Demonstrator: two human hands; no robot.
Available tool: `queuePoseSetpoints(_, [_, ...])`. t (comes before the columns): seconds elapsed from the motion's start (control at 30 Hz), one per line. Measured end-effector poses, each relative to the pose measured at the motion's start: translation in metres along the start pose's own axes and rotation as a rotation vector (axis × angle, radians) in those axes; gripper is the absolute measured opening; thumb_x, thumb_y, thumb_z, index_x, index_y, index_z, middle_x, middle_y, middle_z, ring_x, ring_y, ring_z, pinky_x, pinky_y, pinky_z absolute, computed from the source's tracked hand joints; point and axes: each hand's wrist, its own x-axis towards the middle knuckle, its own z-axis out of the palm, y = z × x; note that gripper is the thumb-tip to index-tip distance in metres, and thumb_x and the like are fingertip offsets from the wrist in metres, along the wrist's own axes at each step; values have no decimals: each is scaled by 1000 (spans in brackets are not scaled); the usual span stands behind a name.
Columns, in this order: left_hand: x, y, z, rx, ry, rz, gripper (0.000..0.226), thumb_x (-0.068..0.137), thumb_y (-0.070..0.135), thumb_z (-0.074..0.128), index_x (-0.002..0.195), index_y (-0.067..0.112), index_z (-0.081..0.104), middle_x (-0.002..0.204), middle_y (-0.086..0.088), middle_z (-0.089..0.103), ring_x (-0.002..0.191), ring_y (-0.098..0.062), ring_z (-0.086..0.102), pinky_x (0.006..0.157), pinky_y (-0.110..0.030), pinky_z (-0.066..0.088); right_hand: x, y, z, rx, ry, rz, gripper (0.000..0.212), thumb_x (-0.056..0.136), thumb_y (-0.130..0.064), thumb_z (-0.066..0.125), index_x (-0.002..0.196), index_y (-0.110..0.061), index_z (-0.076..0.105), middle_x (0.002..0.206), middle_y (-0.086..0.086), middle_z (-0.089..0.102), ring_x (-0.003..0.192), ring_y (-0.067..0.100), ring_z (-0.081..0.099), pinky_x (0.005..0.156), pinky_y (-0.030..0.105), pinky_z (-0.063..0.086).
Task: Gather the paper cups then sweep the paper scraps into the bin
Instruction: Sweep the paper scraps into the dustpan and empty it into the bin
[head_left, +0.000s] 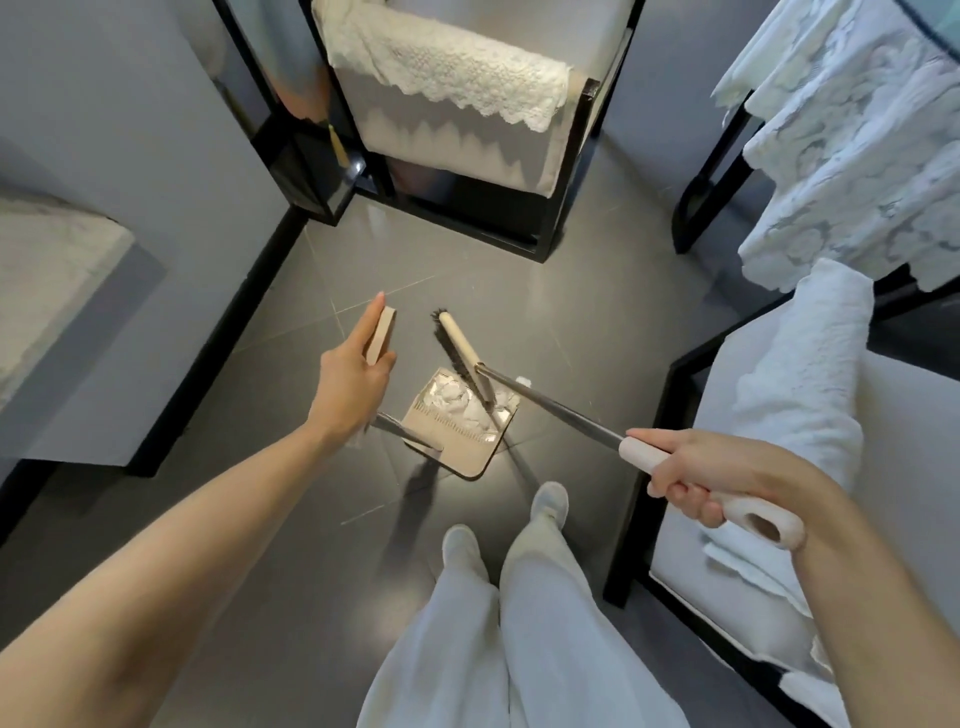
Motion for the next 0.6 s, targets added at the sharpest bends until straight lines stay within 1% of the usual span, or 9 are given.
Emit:
queuePoseSetpoints(0.07, [-5,-3,-3,8,4,4,71,96,10,54,146,50,23,122,8,45,77,-2,56,57,-1,42,0,5,2,38,31,-12,70,87,6,48,143,-35,38,53,3,40,39,8,32,33,16,30])
queuePoseSetpoints(0.13, [-10,-5,-4,18,11,5,70,97,11,54,147,49,23,123,10,45,79,0,56,57,-3,43,3,7,5,75,77,-20,71,88,6,47,144,-35,36,50,2,41,38,8,33,33,16,31])
queuePoseSetpoints(0.27, [-19,-14,-5,38,-6,20,69,96,13,56,148,44,24,129,5,50,101,-13,58,75,-15,43,17,9,16,127,149,-32,75,87,8,47,147,-33,31,46,2,44,35,8,35,33,16,33])
queuePoseSetpoints(0.33, [-18,-15,-6,50,-13,21,68,95,14,57,148,43,25,137,-1,50,103,-12,54,72,-9,40,26,9,19,144,171,-21,75,86,9,46,148,-31,30,45,3,47,35,8,36,33,17,34])
queuePoseSetpoints(0.4, [-14,-14,-6,62,-19,23,69,95,14,57,148,43,24,142,-3,47,102,-8,51,62,-1,38,33,10,22,165,190,-12,74,86,8,47,147,-30,31,46,3,48,35,8,37,34,17,35])
queuePoseSetpoints(0.43, [-12,-13,-6,68,-24,23,69,95,14,57,148,43,24,143,-4,46,103,-9,51,59,-1,39,36,12,21,171,198,-7,74,86,8,47,147,-30,31,47,3,49,35,8,38,34,17,36])
queuePoseSetpoints(0.47, [-10,-11,-4,77,-30,25,69,95,14,58,148,44,24,144,-4,45,106,-12,51,62,-3,41,37,13,21,174,207,-2,73,86,7,48,147,-30,32,47,4,50,36,8,39,35,17,37])
queuePoseSetpoints(0.53, [-6,-7,-2,90,-51,36,70,95,14,58,148,43,24,144,-5,45,110,-20,54,74,-14,48,39,17,18,168,215,8,73,85,7,49,146,-30,33,48,4,52,36,8,40,36,18,38])
queuePoseSetpoints(0.6, [-2,-3,0,112,-73,64,70,94,15,58,148,43,24,143,-5,46,109,-21,55,81,-21,50,44,16,21,128,224,22,76,84,7,48,148,-31,30,46,4,53,36,9,41,38,19,39])
